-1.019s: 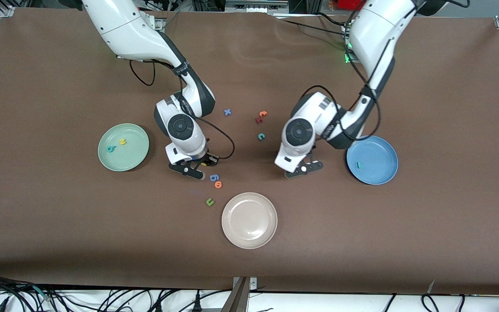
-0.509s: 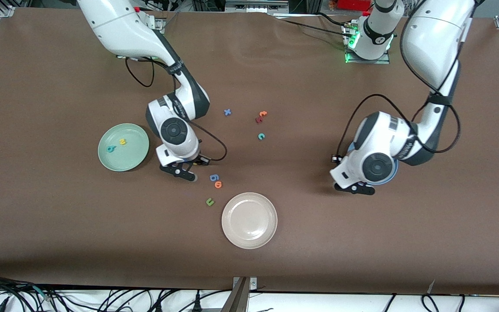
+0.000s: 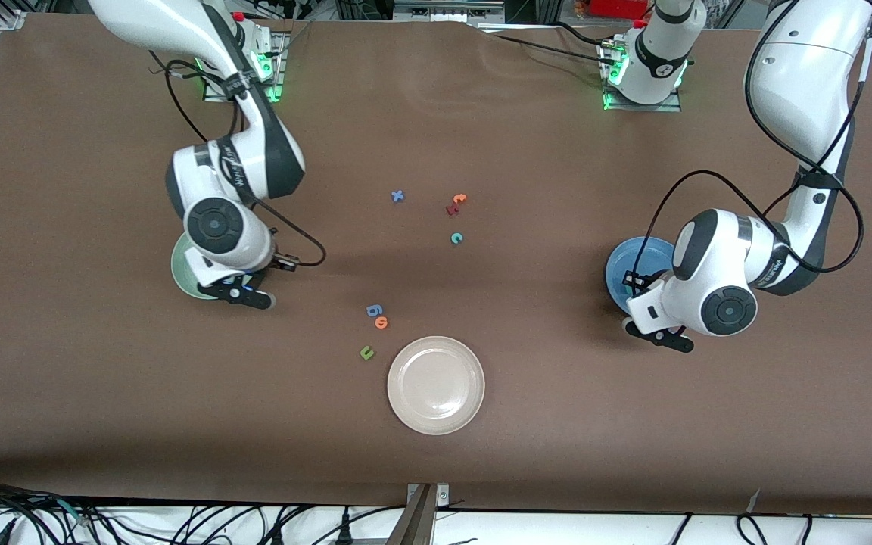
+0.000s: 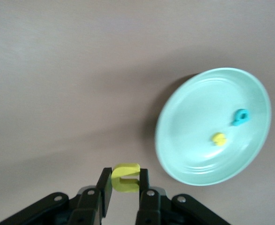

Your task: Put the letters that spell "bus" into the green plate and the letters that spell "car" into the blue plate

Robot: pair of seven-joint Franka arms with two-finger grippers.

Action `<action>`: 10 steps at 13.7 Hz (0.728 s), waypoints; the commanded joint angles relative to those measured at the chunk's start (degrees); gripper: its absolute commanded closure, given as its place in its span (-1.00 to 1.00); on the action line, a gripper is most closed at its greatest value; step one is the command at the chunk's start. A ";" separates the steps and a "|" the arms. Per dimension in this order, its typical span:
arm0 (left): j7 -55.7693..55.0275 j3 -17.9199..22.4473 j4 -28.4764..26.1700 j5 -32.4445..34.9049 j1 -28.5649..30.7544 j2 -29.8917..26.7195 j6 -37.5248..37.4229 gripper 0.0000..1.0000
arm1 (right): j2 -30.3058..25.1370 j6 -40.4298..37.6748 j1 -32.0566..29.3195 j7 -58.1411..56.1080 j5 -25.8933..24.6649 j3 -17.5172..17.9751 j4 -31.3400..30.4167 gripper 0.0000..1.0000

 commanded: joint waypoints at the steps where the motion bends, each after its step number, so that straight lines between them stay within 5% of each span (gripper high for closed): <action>1: 3.87 -0.22 -1.30 0.81 0.93 -0.41 0.11 0.53 | -5.44 0.30 0.04 -4.87 -0.01 -2.39 -7.82 0.81; 2: 6.67 -0.22 -1.30 0.81 1.63 -0.32 -0.06 0.33 | -6.24 0.73 0.04 -6.10 0.16 -3.36 -10.11 0.81; 3: 9.83 -0.22 -1.30 0.81 2.42 -0.32 -0.41 -0.45 | -6.60 1.44 -0.04 -6.98 0.60 -4.15 -12.22 0.82; 4: 11.17 -0.22 -1.30 0.81 3.03 -0.32 -0.85 -0.99 | -6.60 3.01 -0.05 -7.34 1.73 -4.51 -13.89 0.81; 10: -1.61 -3.02 -0.95 -2.87 1.20 -1.11 -1.21 -1.00 | -5.90 13.83 -0.13 -10.42 2.88 -5.48 -22.61 0.81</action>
